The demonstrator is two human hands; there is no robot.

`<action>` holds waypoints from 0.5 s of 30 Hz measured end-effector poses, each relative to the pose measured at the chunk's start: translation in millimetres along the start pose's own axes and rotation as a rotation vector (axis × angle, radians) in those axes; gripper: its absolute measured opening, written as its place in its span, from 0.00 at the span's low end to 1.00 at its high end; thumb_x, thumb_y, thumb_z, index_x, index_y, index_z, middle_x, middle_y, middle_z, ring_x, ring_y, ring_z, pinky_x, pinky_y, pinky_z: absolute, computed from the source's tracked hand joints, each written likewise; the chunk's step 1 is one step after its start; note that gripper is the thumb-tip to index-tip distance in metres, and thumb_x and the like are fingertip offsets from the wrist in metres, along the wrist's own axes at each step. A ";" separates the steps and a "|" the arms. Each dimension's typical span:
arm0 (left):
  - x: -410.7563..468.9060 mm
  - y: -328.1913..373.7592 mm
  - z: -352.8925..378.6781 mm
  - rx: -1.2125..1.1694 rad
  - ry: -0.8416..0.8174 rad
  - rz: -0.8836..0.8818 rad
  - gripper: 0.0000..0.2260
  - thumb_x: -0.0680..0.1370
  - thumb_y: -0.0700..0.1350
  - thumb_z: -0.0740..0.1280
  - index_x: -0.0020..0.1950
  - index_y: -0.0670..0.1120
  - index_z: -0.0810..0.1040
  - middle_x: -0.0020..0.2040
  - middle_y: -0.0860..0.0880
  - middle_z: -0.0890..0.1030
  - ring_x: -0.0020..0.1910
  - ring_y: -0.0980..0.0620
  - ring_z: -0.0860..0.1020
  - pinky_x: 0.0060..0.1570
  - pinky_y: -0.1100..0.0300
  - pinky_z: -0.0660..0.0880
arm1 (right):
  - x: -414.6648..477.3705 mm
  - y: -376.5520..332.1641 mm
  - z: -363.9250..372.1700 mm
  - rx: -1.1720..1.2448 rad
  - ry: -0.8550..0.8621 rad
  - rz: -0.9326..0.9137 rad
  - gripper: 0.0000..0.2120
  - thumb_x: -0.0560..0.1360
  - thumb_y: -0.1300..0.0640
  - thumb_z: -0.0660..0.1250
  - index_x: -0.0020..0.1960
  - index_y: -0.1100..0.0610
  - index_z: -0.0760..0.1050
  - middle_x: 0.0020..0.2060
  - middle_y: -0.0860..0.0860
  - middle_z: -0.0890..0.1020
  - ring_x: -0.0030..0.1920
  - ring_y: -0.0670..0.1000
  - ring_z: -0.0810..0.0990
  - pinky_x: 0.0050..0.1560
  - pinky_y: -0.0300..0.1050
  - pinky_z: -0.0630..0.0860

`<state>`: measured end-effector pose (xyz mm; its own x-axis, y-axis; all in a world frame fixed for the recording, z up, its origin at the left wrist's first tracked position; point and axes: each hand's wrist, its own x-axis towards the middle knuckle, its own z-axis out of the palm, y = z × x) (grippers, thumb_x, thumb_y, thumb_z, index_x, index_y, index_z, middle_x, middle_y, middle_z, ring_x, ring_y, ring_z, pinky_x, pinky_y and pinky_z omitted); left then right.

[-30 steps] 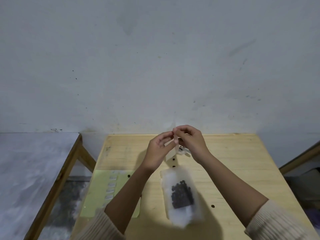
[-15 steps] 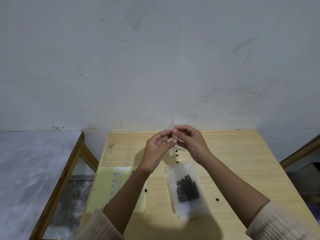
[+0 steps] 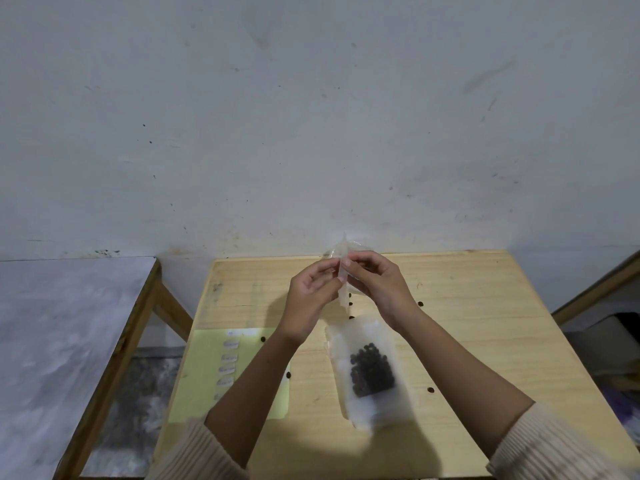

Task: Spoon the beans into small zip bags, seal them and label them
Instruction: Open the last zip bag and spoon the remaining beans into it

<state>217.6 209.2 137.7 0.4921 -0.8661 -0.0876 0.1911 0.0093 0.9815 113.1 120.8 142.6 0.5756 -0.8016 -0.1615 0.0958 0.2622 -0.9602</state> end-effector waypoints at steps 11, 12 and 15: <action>12.5 -13.9 5.7 0.325 0.104 0.106 0.09 0.75 0.37 0.68 0.55 0.40 0.81 0.44 0.50 0.83 0.44 0.61 0.81 0.47 0.70 0.75 | 6.9 6.6 6.1 -0.435 0.123 -0.024 0.06 0.77 0.63 0.61 0.42 0.62 0.73 0.36 0.53 0.77 0.37 0.49 0.77 0.38 0.38 0.80; 12.6 -14.8 5.7 0.339 0.101 0.109 0.09 0.75 0.37 0.68 0.55 0.40 0.81 0.44 0.50 0.83 0.44 0.62 0.81 0.48 0.71 0.75 | 7.7 6.5 6.6 -0.511 0.121 -0.024 0.07 0.77 0.60 0.62 0.42 0.63 0.73 0.35 0.52 0.76 0.37 0.50 0.76 0.39 0.41 0.80; 13.0 -17.7 3.6 0.349 0.104 0.115 0.09 0.75 0.36 0.68 0.55 0.39 0.81 0.46 0.49 0.82 0.44 0.65 0.81 0.50 0.71 0.75 | 13.1 3.9 5.8 -0.708 0.097 -0.023 0.12 0.76 0.56 0.62 0.41 0.65 0.74 0.34 0.54 0.77 0.36 0.52 0.76 0.44 0.53 0.78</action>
<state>217.5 196.0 119.8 0.5807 -0.8137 0.0272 -0.1622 -0.0829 0.9833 125.8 114.4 138.1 0.5020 -0.8555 -0.1272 -0.4619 -0.1408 -0.8757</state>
